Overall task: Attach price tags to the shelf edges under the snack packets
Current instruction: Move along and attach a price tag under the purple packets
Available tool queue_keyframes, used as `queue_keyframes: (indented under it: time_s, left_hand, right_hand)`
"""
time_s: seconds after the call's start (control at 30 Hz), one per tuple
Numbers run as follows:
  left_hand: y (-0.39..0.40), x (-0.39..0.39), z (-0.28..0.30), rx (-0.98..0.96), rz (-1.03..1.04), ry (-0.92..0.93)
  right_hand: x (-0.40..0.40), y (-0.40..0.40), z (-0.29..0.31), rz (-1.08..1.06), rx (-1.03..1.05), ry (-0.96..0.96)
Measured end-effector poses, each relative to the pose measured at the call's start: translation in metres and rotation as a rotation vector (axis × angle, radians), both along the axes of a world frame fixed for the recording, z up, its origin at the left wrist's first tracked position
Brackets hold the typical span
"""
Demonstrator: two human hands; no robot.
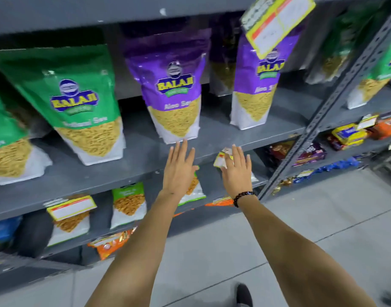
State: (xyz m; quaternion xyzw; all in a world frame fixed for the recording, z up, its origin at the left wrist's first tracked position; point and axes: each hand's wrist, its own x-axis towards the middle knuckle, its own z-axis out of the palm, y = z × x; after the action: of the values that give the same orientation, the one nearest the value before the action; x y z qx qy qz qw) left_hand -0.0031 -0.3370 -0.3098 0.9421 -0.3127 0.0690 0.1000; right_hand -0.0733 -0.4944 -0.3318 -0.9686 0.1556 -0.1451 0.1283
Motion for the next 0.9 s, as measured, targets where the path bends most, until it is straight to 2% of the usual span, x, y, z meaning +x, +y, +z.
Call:
queue_keyframes:
  time_s: [0.1,0.3,0.53,0.77,0.9]
  left_hand:
    - [-0.052,0.004,0.006,-0.012,-0.041,-0.029]
    - [-0.109,0.012,0.004,-0.025,0.017,-0.023]
    - [-0.121,0.009,0.008,-0.119,0.073,0.02]
    - [-0.111,-0.02,-0.025,-0.284,0.259,0.13]
    - [-0.119,-0.022,-0.028,-0.286,0.314,0.103]
  right_hand:
    - [0.005,-0.048,-0.006,-0.025,-0.002,0.098]
    - [0.027,-0.09,-0.013,0.039,0.083,0.11]
    - [0.036,-0.108,-0.014,0.12,0.144,0.069]
    - [0.041,-0.132,0.0,0.368,0.088,0.113]
    - [0.045,-0.132,0.002,0.352,0.074,0.112]
